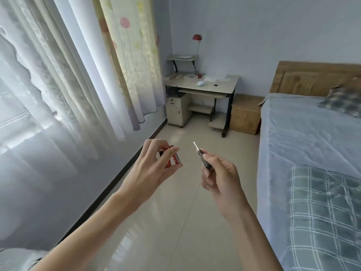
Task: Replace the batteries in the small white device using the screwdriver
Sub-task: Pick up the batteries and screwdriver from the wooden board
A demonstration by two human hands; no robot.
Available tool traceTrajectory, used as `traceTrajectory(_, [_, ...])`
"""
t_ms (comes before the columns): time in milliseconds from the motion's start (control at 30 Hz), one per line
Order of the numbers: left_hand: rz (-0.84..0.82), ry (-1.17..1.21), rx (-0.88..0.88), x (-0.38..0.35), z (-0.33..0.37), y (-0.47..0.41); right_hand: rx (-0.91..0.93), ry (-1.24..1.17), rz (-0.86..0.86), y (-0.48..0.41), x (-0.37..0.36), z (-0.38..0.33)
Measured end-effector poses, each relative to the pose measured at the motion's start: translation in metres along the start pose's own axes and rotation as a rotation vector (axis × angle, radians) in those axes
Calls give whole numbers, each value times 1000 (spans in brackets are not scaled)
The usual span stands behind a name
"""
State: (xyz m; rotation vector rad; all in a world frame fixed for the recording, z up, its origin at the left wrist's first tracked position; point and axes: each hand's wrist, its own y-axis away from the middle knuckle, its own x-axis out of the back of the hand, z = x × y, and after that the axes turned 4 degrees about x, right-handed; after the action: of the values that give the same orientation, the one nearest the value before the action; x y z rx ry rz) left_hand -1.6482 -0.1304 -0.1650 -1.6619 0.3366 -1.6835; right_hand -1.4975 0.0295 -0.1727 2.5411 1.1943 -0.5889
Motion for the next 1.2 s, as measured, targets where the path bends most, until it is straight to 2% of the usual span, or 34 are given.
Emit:
traceTrajectory(467, [-3, 134, -132, -166, -110, -214, 90, -77, 70, -239, 43, -37])
traceTrajectory(767, [-36, 129, -244, -266, -214, -372, 178, -143, -12, -434, 48, -69])
traceTrajectory(933, [-49, 134, -276, -320, -260, -450, 190, -56, -34, -522, 54, -79])
traceTrajectory(1200, [-46, 164, -281, -448, -316, -569, 206, 64, -18, -688, 102, -100])
